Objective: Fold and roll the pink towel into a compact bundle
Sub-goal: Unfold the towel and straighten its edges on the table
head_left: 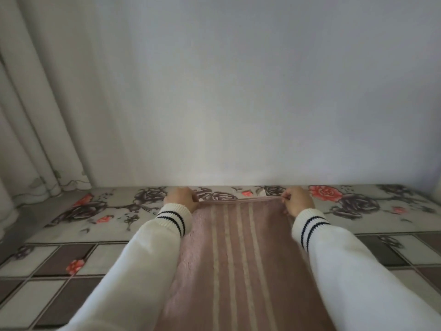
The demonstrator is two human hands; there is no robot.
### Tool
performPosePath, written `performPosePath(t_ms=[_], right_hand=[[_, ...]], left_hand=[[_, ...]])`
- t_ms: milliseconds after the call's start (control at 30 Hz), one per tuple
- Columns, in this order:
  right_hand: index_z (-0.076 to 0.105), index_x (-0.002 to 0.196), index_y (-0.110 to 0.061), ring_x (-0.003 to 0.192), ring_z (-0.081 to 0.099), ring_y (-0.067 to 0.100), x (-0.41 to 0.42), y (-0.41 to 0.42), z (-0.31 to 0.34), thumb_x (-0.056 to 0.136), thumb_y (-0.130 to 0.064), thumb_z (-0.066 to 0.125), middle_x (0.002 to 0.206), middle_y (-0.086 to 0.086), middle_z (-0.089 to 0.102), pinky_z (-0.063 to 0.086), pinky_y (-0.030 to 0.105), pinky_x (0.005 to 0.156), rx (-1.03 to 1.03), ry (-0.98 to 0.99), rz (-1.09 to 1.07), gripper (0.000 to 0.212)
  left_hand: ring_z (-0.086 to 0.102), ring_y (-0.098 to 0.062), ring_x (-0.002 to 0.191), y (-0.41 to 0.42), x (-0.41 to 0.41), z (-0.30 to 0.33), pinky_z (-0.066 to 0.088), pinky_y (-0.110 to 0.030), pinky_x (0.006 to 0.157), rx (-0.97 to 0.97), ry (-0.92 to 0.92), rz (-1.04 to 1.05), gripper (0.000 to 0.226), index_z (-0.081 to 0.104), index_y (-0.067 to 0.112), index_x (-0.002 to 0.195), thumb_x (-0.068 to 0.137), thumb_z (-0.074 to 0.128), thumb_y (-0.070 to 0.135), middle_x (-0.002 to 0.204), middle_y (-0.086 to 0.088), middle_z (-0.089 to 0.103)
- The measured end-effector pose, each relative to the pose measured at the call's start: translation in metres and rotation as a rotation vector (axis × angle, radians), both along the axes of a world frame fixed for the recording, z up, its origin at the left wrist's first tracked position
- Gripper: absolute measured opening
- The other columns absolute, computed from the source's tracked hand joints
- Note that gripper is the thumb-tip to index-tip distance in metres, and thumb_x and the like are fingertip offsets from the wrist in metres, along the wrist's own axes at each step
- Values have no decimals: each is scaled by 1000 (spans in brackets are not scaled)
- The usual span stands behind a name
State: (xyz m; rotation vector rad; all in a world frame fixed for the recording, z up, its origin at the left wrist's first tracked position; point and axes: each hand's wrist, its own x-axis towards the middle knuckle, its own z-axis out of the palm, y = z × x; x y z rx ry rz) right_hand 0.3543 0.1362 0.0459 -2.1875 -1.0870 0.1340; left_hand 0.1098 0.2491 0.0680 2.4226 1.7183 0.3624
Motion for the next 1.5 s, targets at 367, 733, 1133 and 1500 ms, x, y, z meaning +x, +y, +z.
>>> performPosePath(t_ms=[367, 733, 1133, 1500], right_hand=[[71, 95, -3, 101, 65, 30, 6, 15, -25, 86, -7, 57, 105, 18, 71, 47, 31, 89, -69, 11, 39, 18], [42, 137, -7, 133, 41, 26, -3, -2, -8, 88, -9, 52, 145, 13, 43, 32, 30, 108, -301, -30, 195, 50], [62, 114, -7, 93, 55, 20, -26, -44, 24, 89, -6, 53, 120, 16, 62, 45, 22, 68, -253, 56, 334, 27], [64, 102, -5, 64, 59, 9, -54, -93, 33, 87, 0, 47, 88, 8, 65, 43, 22, 59, -263, 128, 410, 23]], left_hand=[[67, -28, 99, 11, 0, -31, 54, -34, 91, -237, -72, -13, 31, 67, 14, 104, 74, 63, 10, 108, -13, 70], [55, -29, 119, -3, -6, -18, 44, -33, 98, -312, 113, -169, 55, 35, 18, 139, 87, 53, 18, 132, -13, 55], [56, -13, 86, -37, -47, -1, 46, -21, 64, -304, -29, -252, 35, 51, 12, 126, 92, 51, 17, 124, -11, 61], [57, -14, 73, -87, -77, -10, 39, -14, 58, -277, -73, -291, 29, 58, 7, 119, 91, 52, 12, 98, -8, 63]])
